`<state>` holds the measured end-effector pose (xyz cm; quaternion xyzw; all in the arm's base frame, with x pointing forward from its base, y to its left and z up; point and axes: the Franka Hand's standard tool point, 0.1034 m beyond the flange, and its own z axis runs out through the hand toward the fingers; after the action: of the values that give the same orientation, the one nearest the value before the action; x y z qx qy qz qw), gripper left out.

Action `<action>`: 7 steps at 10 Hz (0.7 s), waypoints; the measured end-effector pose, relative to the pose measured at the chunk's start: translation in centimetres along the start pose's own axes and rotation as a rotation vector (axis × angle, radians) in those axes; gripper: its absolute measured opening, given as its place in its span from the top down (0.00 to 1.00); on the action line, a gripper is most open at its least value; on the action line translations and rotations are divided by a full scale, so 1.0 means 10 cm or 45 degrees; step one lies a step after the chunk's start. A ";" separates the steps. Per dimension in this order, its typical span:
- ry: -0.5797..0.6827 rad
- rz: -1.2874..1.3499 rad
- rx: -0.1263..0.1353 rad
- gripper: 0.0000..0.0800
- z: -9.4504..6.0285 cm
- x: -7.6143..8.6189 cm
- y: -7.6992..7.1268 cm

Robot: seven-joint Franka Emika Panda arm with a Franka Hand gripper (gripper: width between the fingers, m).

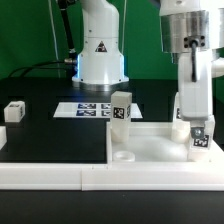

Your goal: Assemble square table

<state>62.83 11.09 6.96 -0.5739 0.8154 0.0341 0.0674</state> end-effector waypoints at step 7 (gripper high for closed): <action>0.030 0.056 0.011 0.42 0.00 0.02 0.01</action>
Offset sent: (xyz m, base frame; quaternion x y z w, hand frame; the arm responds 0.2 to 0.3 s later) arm -0.0052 0.0014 -0.0009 0.0058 0.0265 0.2173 0.9757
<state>62.66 10.92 6.90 -0.5558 0.8288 0.0254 0.0594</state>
